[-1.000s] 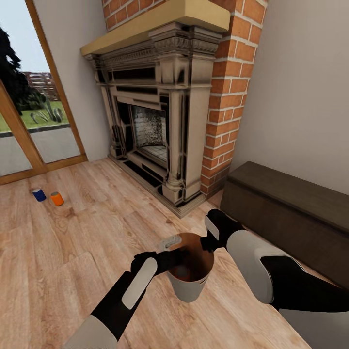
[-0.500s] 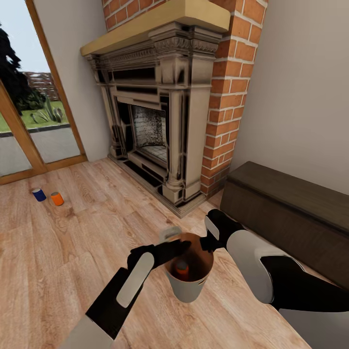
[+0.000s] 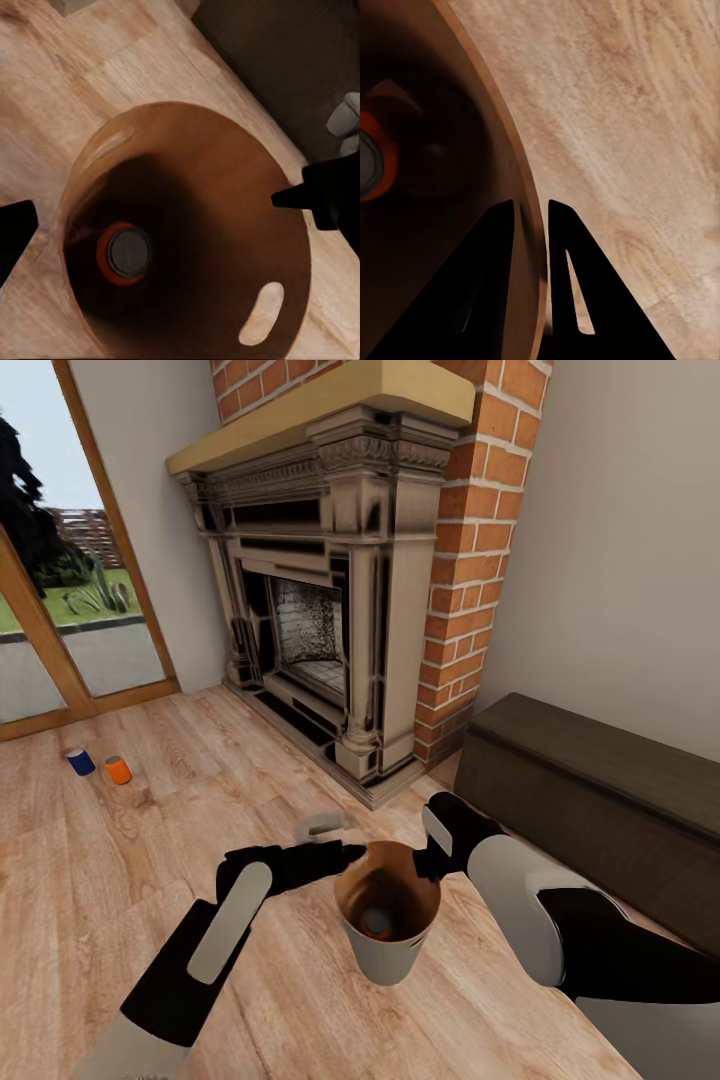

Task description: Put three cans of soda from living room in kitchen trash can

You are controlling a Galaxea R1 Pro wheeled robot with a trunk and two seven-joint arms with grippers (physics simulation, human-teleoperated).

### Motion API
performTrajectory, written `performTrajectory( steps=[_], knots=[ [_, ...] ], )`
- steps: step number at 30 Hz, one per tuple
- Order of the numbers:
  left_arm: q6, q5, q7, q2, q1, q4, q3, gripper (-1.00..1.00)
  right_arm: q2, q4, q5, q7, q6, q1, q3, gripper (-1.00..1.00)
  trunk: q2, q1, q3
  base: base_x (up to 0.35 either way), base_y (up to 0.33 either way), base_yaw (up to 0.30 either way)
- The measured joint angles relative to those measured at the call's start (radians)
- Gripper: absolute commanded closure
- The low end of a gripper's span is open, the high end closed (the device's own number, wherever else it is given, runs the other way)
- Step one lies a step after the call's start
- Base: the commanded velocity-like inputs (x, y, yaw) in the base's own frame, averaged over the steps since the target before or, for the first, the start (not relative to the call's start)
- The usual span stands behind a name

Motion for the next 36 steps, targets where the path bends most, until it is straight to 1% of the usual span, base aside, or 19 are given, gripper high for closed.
performTrajectory(
  steps=[1, 2, 3, 4, 6, 8, 9, 10, 12, 15, 16, 19, 21, 22, 24, 25, 27, 31, 36],
  knots=[
    [0.001, 0.002, 0.000, 0.016, 0.000, 0.000, 0.009, -1.00, 0.000, 0.000, 0.000, 0.000, 0.000, 0.000, 0.000, 1.00, 0.000, 0.000, 0.000, 0.000, 0.000, 0.000],
    [0.005, 0.000, -0.003, 0.045, 0.000, 0.001, 0.031, -1.00, 0.000, -0.001, 0.002, 0.000, 0.000, 0.000, 0.000, 1.00, 0.000, 0.000, 0.000, 0.000, 0.000, 0.000],
    [0.005, 0.003, -0.004, 0.061, 0.000, 0.001, 0.047, -1.00, 0.000, -0.001, 0.004, -0.001, 0.000, 0.000, 0.001, 1.00, 0.000, 0.000, 0.000, 0.000, 0.000, 0.000],
    [0.009, 0.001, -0.006, 0.089, 0.000, 0.002, 0.080, -1.00, 0.000, -0.001, 0.006, -0.001, 0.000, 0.000, 0.002, 1.00, 0.000, 0.000, 0.000, 0.000, 0.000, 0.000],
    [0.014, 0.004, -0.008, 0.116, 0.000, 0.003, 0.116, -1.00, 0.000, -0.001, 0.010, -0.001, 0.000, 0.000, 0.003, 1.00, 0.000, 0.000, 0.000, 0.000, 0.000, 0.000],
    [0.026, 0.001, -0.010, 0.166, 0.000, 0.008, 0.170, -1.00, 0.000, -0.001, 0.010, -0.001, 0.000, 0.000, 0.002, 1.00, 0.000, 0.000, 0.000, 0.000, 0.000, 0.000],
    [0.027, 0.004, -0.010, 0.181, 0.001, 0.013, 0.182, -1.00, 0.000, -0.001, 0.008, -0.001, 0.000, 0.000, 0.001, 1.00, 0.000, 0.000, 0.000, 0.000, 0.000, 0.000],
    [0.030, 0.002, -0.011, 0.206, 0.000, 0.030, 0.203, -1.00, 0.000, -0.002, 0.007, -0.001, 0.000, 0.000, 0.000, 1.00, 0.000, 0.000, 0.000, 0.000, 0.000, 0.000],
    [0.032, 0.003, -0.016, 0.241, 0.001, 0.066, 0.234, -1.00, 0.000, -0.003, 0.006, -0.001, 0.000, 0.000, -0.001, 1.00, 0.000, 0.000, 0.000, 0.000, 0.000, 0.000],
    [0.033, 0.006, -0.029, 0.270, 0.001, 0.107, 0.267, -1.00, 0.000, -0.005, 0.010, -0.001, 0.000, 0.001, 0.001, 1.00, 0.000, 0.000, 0.000, 0.000, 0.000, 0.000],
    [0.033, 0.003, -0.039, 0.281, 0.000, 0.145, 0.282, -1.00, -0.003, -0.008, 0.009, 0.000, 0.000, 0.001, -0.001, 1.00, 0.000, 0.000, 0.000, 0.000, 0.000, 0.000],
    [0.034, -0.004, -0.050, 0.295, 0.000, 0.301, 0.300, -1.00, -0.025, -0.012, 0.000, 0.002, 0.000, 0.002, -0.005, 1.00, 0.000, 0.000, 0.000, 0.000, 0.000, 0.000],
    [0.033, -0.004, -0.052, 0.297, -0.001, 0.382, 0.302, -1.00, -0.037, -0.013, 0.013, 0.001, 0.000, 0.003, 0.000, 1.00, 0.000, 0.000, 0.000, 0.000, 0.000, 0.000],
    [0.031, -0.009, -0.052, 0.299, 0.000, 0.448, 0.302, -1.00, -0.050, -0.013, 0.011, 0.001, 0.000, 0.003, -0.001, 1.00, 0.000, 0.000, 0.000, 0.000, 0.000, 0.000],
    [0.028, -0.008, -0.053, 0.300, -0.001, 0.506, 0.301, -1.00, -0.064, -0.013, 0.022, 0.001, 0.000, 0.004, 0.004, 1.00, 0.000, 0.000, 0.000, 0.000, 0.000, 0.000],
    [0.026, -0.011, -0.053, 0.299, -0.002, 0.543, 0.301, -1.00, -0.079, -0.014, 0.011, 0.002, 0.000, 0.005, -0.001, 1.00, 0.000, 0.000, 0.000, 0.000, 0.000, 0.000],
    [0.023, -0.012, -0.053, 0.297, -0.002, 0.581, 0.297, -1.00, -0.098, -0.015, 0.007, 0.004, 0.000, 0.006, -0.002, 1.00, 0.000, 0.000, 0.000, 0.000, 0.000, 0.000],
    [0.020, -0.013, -0.052, 0.292, -0.002, 0.611, 0.292, -1.00, -0.116, -0.016, 0.014, 0.007, 0.000, 0.006, 0.003, 1.00, 0.000, 0.000, 0.000, 0.000, 0.000, 0.000],
    [0.019, -0.010, -0.054, 0.291, -0.001, 0.614, 0.286, -1.00, -0.121, -0.013, 0.001, 0.010, 0.000, 0.008, 0.000, 1.00, 0.000, 0.000, 0.000, -0.041, 0.013, 0.000]
  ],
)
